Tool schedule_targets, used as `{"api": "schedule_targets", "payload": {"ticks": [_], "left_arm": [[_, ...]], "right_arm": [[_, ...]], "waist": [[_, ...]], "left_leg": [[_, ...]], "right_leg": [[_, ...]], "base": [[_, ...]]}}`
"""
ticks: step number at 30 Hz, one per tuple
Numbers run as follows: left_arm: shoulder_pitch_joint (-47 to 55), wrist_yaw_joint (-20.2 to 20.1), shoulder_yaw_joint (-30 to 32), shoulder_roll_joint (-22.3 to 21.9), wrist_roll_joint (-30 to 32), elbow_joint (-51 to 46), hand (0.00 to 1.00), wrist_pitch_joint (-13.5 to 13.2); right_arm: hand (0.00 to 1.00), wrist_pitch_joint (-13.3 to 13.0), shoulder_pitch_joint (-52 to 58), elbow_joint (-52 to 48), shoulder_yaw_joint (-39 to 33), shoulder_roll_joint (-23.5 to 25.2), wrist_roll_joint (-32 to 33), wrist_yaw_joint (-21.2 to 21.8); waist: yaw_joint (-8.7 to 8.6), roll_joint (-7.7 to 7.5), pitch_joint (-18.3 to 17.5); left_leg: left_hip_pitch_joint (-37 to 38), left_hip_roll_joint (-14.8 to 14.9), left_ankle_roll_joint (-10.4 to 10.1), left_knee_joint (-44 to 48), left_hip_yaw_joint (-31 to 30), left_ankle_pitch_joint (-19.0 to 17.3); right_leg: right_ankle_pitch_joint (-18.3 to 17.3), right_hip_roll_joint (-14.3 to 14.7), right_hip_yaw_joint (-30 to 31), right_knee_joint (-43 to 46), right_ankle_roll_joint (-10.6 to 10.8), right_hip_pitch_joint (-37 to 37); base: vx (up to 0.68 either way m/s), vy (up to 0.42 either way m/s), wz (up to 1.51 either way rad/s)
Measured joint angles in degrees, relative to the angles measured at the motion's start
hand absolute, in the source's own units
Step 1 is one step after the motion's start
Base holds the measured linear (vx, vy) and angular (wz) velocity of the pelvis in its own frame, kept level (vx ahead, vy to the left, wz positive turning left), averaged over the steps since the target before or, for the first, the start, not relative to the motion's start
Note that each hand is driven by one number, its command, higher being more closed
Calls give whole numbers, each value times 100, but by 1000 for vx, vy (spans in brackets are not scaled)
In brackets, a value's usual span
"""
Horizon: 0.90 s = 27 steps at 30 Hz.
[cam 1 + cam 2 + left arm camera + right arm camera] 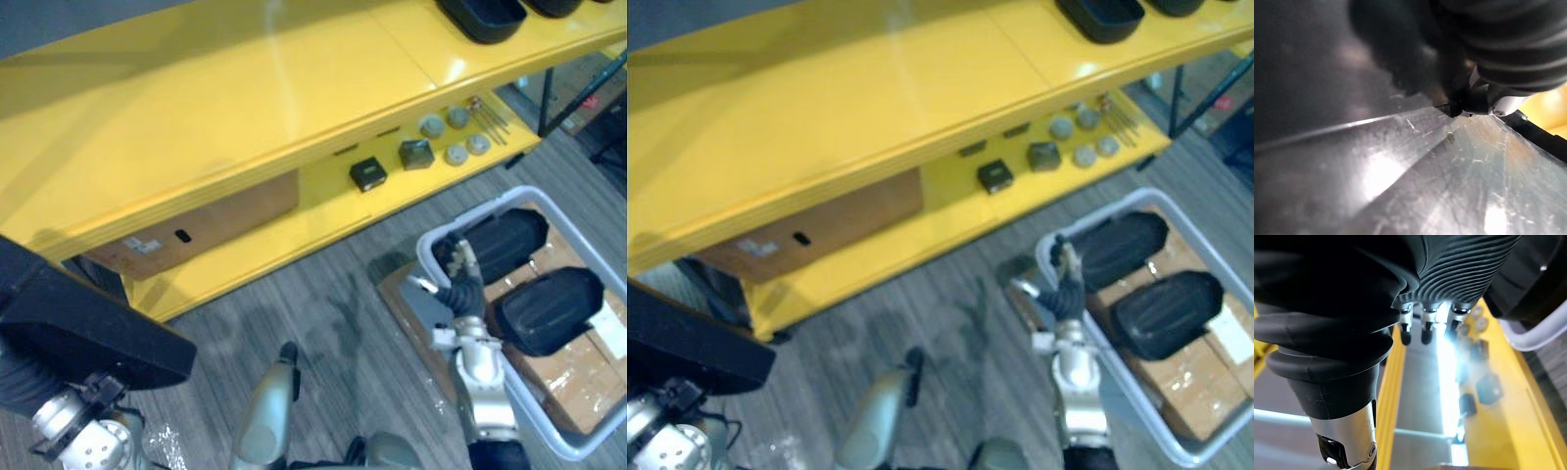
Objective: Walk over and take plastic housings, then place them on the shelf
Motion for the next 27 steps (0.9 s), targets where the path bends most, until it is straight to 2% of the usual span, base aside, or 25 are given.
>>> {"api": "schedule_targets", "payload": {"ticks": [1, 2, 3, 5, 7, 8, 9, 11, 12, 13, 15, 16, 17, 18, 19, 20, 21, 22, 24, 26, 27], "left_arm": [[-10, -18, 0, 49, -8, -7, 100, 1], [-52, -60, 5, 117, -36, -8, 100, 17], [-115, -123, 20, 140, -44, -8, 100, 41], [-221, -222, 13, 138, -92, -8, 100, 112], [-233, -267, 2, 151, -172, 3, 100, 236], [-230, -324, -11, 161, -294, 16, 100, 280], [-225, -347, -56, 181, -360, 64, 100, 296], [-226, -358, -200, 202, -436, 70, 100, 315], [-218, -383, -394, 247, -532, 52, 100, 315], [-197, -393, -507, 269, -538, 44, 100, 315], [-133, -428, -728, 307, -540, -83, 100, 316], [-31, -485, -806, 321, -542, -265, 100, 312], [-41, -546, -946, 236, -541, -320, 100, 278], [-25, -616, -1119, 129, -539, -380, 100, 277], [-126, -581, -1187, 111, -536, -402, 100, 262], [-171, -576, -1194, 112, -536, -396, 100, 261], [-473, -468, -1237, 121, -512, -324, 100, 242], [-868, -329, -1330, 125, -466, -135, 100, 191], [-1334, -115, -1409, 142, -337, 113, 100, 192], [-1542, -22, -1402, 200, -276, 241, 100, 189], [-1576, 46, -1402, 316, -248, 288, 100, 189]], "right_arm": [[0, -22, 7, 0, -16, 15, -25, -1], [0, -74, -6, -1, -77, 13, -145, -8], [0, -93, -3, -5, -147, 5, -221, -38], [0, -94, -3, -11, -330, -30, -237, -105], [0, -92, -10, -32, -499, -155, -210, -112], [0, -82, -18, -56, -596, -232, -180, -120], [0, -81, 17, -139, -664, -266, -177, -151], [0, -77, 130, -355, -721, -267, -176, -263], [0, -75, 266, -654, -725, -263, -176, -358], [0, -76, 376, -915, -722, -252, -177, -383], [0, -90, 505, -1426, -724, -249, -176, -434], [0, -96, 506, -1626, -725, -246, -177, -467], [0, -113, 434, -1695, -807, -318, -177, -483], [0, -117, 299, -1690, -904, -413, -175, -496], [0, -165, 110, -1682, -958, -535, -177, -572], [0, -187, 72, -1676, -967, -571, -178, -594], [0, -261, -110, -1621, -1019, -731, -196, -762], [0, -283, -252, -1473, -1121, -847, -199, -948], [0, -305, -363, -1380, -1308, -876, -215, -1214], [0, -418, -383, -1381, -1445, -869, -300, -1490], [0, -484, -382, -1382, -1500, -856, -389, -1640]], "waist": [[-18, 14, 5], [-23, 27, -5], [-26, 81, -62], [-26, 166, -184], [-33, 281, -378], [-24, 317, -456], [-32, 351, -532], [-55, 348, -621], [-103, 338, -652], [-125, 293, -744], [-142, 57, -903], [-178, -85, -988], [-188, -23, -1021], [-189, 245, -1095], [-231, 387, -1071], [-249, 427, -1060], [-343, 604, -954], [-383, 686, -859], [-458, 691, -677], [-578, 627, -538], [-647, 517, -438]], "left_leg": [[102, -29, 28, -74, -39, -16], [298, -85, 69, -189, -140, -41], [449, -117, 96, -300, -225, -64], [657, -180, 92, -469, -372, -88], [769, -197, 73, -518, -541, -183], [903, -204, 31, -537, -638, -252], [1044, -215, -12, -540, -803, -306], [1226, -231, -95, -506, -1092, -422], [1349, -247, -212, -402, -1374, -560], [1375, -275, -302, -309, -1576, -679], [1404, -339, -640, -91, -1665, -902], [1304, -275, -727, 97, -1301, -1095], [1170, 63, -703, 340, -855, -1314], [948, 542, -719, 443, -460, -1405], [769, 970, -780, 296, -3, -1341], [733, 1041, -817, 238, 103, -1313], [664, 1258, -1072, -39, 473, -1005], [630, 1272, -1164, -290, 694, -635], [682, 1139, -1140, -582, 737, -432], [794, 1054, -1121, -779, 787, -340], [842, 1036, -1118, -855, 839, -319]], "right_leg": [[-149, 9, 104, 203, 81, -124], [-529, 32, 196, 238, 231, -312], [-788, 106, 222, -106, 347, -459], [-981, 191, 345, -1037, 448, -614], [-917, 292, 657, -2098, 544, -780], [-792, 319, 911, -2690, 681, -829], [-604, 329, 1122, -3079, 681, -865], [-474, 341, 1337, -3212, 685, -888], [-472, 351, 1405, -3099, 686, -861], [-472, 343, 1441, -2947, 687, -878], [-432, 197, 1414, -2777, 659, -766], [-268, 40, 1205, -2785, 710, -615], [-553, 118, 954, -2692, 960, -527], [-638, 331, 662, -2650, 791, -539], [-686, 373, 446, -2632, 700, -710], [-679, 371, 406, -2623, 686, -714], [-663, 325, 286, -2535, 660, -830], [-656, 218, 248, -2453, 648, -956], [-653, 92, 253, -2417, 643, -995], [-653, 34, 298, -2423, 644, -993], [-651, 35, 363, -2448, 647, -994]], "base": [[273, 101, 50], [276, 84, 42], [220, 70, 40], [300, 57, 44], [318, 18, 48], [320, -49, 62], [327, -81, 61], [366, -197, 87], [389, -282, 122], [378, -358, 126], [352, -413, 123], [265, -419, 122], [147, -393, 111], [87, -494, 97], [22, -328, 73], [32, -284, 70], [28, -154, 55], [-2, -167, 52], [-61, -45, 20], [-43, 3, -1], [-18, 9, -14]]}}
